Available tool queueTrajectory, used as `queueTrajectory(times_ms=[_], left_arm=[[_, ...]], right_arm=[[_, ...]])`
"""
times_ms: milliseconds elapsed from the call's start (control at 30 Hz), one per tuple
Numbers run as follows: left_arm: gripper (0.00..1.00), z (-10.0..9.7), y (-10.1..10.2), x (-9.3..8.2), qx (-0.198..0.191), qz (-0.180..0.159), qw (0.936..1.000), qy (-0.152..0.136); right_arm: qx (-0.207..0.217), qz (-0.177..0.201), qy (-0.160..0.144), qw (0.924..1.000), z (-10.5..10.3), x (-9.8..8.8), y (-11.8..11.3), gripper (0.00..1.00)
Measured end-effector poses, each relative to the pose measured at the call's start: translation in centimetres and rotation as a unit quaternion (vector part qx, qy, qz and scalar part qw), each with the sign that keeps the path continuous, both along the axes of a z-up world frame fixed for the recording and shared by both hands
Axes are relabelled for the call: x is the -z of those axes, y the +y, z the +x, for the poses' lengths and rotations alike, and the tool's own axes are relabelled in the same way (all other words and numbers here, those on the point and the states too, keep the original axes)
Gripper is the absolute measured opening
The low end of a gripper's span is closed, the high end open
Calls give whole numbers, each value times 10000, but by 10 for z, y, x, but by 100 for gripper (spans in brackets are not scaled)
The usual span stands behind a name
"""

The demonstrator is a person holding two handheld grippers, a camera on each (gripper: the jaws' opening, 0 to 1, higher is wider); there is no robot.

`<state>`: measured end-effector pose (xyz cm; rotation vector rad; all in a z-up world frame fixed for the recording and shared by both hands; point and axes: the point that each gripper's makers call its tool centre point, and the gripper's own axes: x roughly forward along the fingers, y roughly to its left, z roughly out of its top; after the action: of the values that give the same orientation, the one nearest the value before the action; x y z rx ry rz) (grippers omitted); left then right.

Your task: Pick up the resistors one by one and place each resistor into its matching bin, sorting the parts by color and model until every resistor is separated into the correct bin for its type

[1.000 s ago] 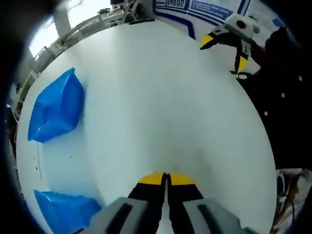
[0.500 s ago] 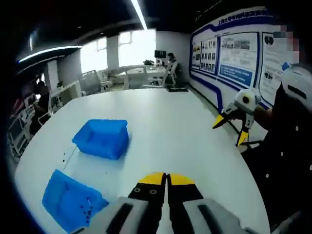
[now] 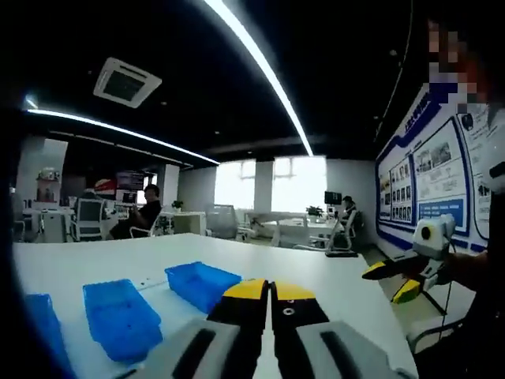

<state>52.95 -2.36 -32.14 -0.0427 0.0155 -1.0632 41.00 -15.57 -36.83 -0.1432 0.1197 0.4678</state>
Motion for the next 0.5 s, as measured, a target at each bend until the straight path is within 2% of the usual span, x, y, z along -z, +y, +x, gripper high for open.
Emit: queueTrajectory(times_ms=[100, 200, 267, 500], left_arm=[[5, 15, -5, -14, -291, -154, 9994, -80], [5, 35, -14, -20, -610, -15, 9979, -236], [5, 44, -24, -23, -570, -44, 9981, -231], [5, 102, -68, -37, -801, 129, 9961, -353]], right_arm=[[10, 11, -52, 10000, -3, -3, 0, 53], [43, 16, -86, 10000, -5, -5, -3, 52], [83, 16, -104, 9999, -6, -6, -6, 52], [491, 28, -178, 9986, -7, -12, -33, 52]])
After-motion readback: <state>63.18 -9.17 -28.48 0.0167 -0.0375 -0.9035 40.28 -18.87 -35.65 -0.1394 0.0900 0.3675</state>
